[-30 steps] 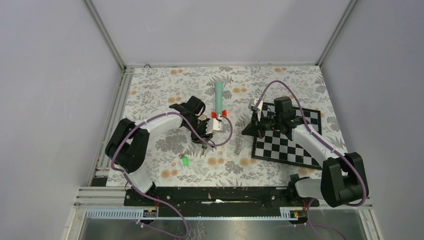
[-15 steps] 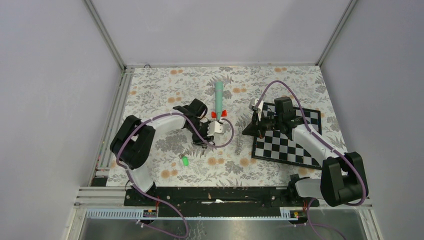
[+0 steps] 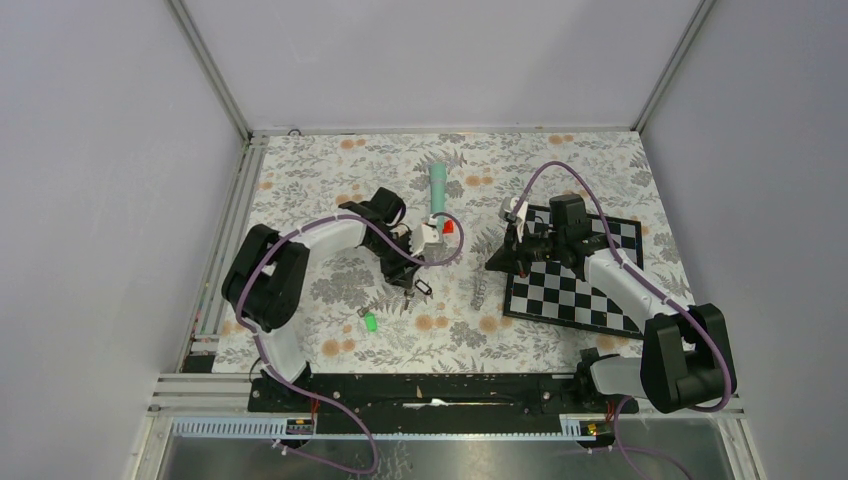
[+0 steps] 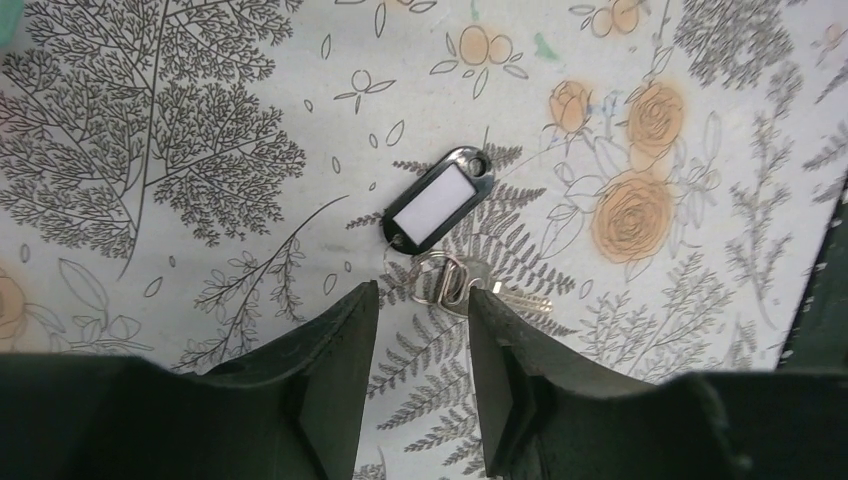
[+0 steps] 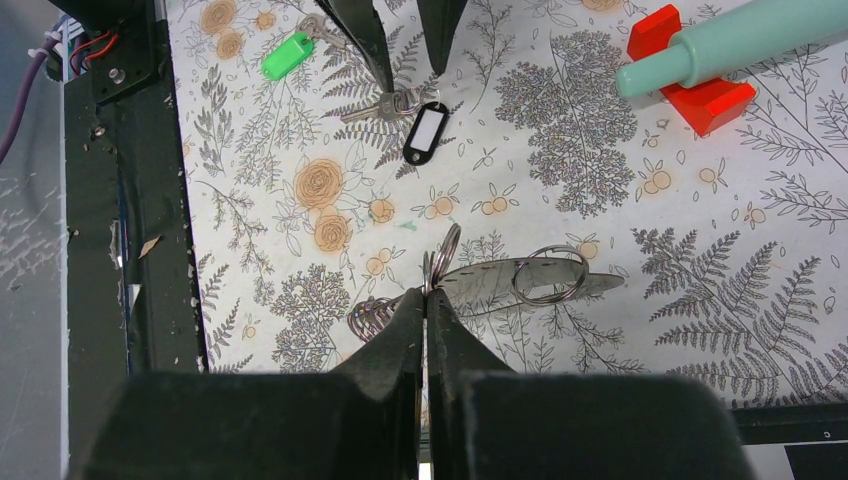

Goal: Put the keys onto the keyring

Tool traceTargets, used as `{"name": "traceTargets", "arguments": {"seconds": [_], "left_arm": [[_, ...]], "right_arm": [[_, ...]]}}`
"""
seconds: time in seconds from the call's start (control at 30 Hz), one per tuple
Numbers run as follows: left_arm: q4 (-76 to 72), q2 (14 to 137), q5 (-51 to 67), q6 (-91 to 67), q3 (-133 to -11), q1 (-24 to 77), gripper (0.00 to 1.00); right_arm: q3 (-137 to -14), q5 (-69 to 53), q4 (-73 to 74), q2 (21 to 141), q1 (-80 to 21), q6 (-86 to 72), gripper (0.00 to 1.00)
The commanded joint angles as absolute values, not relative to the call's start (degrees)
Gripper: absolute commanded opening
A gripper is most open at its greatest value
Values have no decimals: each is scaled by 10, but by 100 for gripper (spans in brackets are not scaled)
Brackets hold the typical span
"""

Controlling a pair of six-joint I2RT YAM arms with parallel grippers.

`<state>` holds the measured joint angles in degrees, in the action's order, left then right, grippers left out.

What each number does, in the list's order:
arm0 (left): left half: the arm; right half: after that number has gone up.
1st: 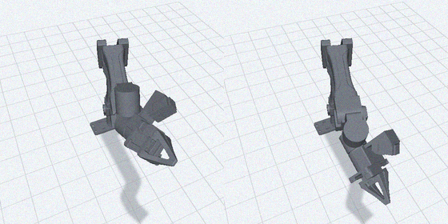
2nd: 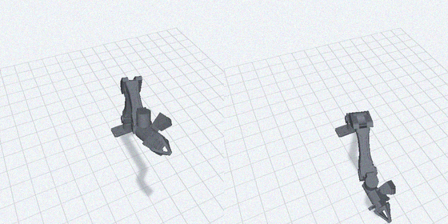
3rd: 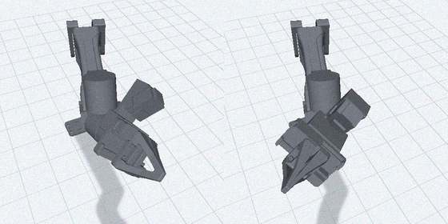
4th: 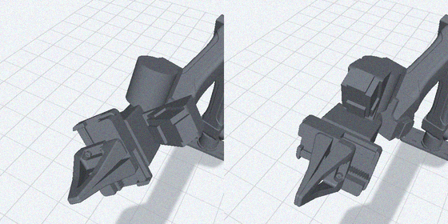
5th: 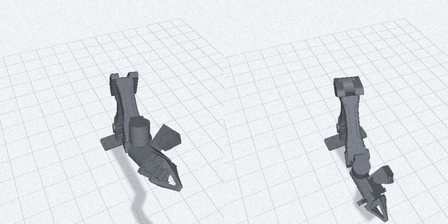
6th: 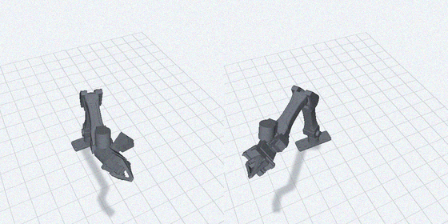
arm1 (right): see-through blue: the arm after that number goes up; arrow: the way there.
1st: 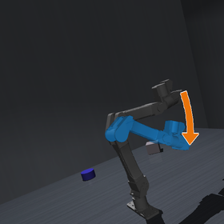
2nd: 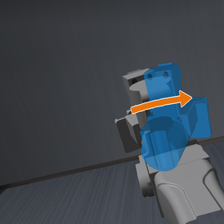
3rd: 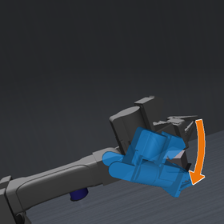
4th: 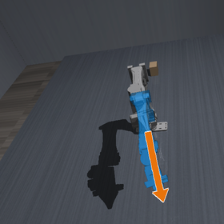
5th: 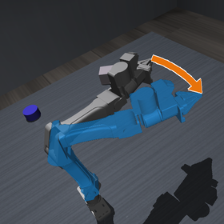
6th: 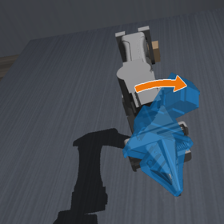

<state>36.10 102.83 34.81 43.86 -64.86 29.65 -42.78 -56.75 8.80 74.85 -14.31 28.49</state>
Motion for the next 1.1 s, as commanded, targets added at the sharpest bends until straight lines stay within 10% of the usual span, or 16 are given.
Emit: {"name": "traceTargets", "arguments": {"seconds": [0.0,1.07], "left_arm": [[372,1034,398,373,-674,296,44],[324,995,360,266,-648,280,40]], "right_arm": [[-427,-593,87,746,-139,294,0],[-425,-600,87,746,-135,293,0]]}}
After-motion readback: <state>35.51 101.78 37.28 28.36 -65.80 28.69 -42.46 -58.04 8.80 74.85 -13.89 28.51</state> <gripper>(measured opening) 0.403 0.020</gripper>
